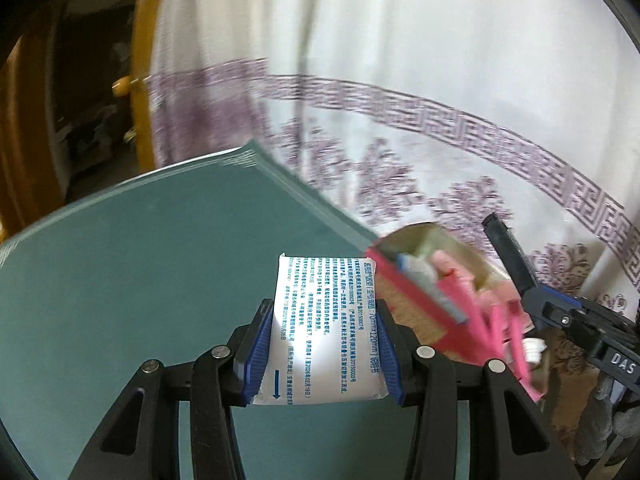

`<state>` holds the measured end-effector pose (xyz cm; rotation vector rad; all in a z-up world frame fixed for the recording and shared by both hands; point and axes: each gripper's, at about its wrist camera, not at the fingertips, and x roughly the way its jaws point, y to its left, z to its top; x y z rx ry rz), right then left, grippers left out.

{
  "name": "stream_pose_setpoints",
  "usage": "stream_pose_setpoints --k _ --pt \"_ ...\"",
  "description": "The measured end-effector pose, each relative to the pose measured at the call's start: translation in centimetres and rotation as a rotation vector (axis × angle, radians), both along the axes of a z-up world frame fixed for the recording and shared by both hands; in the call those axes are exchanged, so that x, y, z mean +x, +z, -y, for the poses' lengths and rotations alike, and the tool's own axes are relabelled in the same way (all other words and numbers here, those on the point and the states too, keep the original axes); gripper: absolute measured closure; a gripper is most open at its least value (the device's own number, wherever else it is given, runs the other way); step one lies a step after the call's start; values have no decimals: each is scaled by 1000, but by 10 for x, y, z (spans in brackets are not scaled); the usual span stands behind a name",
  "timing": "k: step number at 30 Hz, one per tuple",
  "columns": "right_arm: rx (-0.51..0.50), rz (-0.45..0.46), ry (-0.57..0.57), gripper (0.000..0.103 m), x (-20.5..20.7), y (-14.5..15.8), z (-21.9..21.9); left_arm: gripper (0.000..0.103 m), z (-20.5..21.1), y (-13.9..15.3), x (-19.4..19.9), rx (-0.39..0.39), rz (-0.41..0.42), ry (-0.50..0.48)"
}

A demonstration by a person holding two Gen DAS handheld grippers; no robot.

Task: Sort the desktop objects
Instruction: 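Carry the sachet and black comb into the pink tin and release both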

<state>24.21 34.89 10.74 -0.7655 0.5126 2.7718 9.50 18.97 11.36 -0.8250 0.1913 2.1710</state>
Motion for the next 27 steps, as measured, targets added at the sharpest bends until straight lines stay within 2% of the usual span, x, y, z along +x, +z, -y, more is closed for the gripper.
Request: stream_pose_setpoints --k 4,10,18,27 --pt "13 2 -90 75 20 0 -25 54 -37 8 10 0 -13 -67" --pt "15 7 -142 75 33 -4 -46 54 -87 12 13 -8 -25 -130" --pt "30 28 -143 75 33 -10 -50 54 -115 1 10 -32 1 -146" --pt "30 49 -142 75 25 -18 -50 54 -129 -6 7 -47 -2 -162"
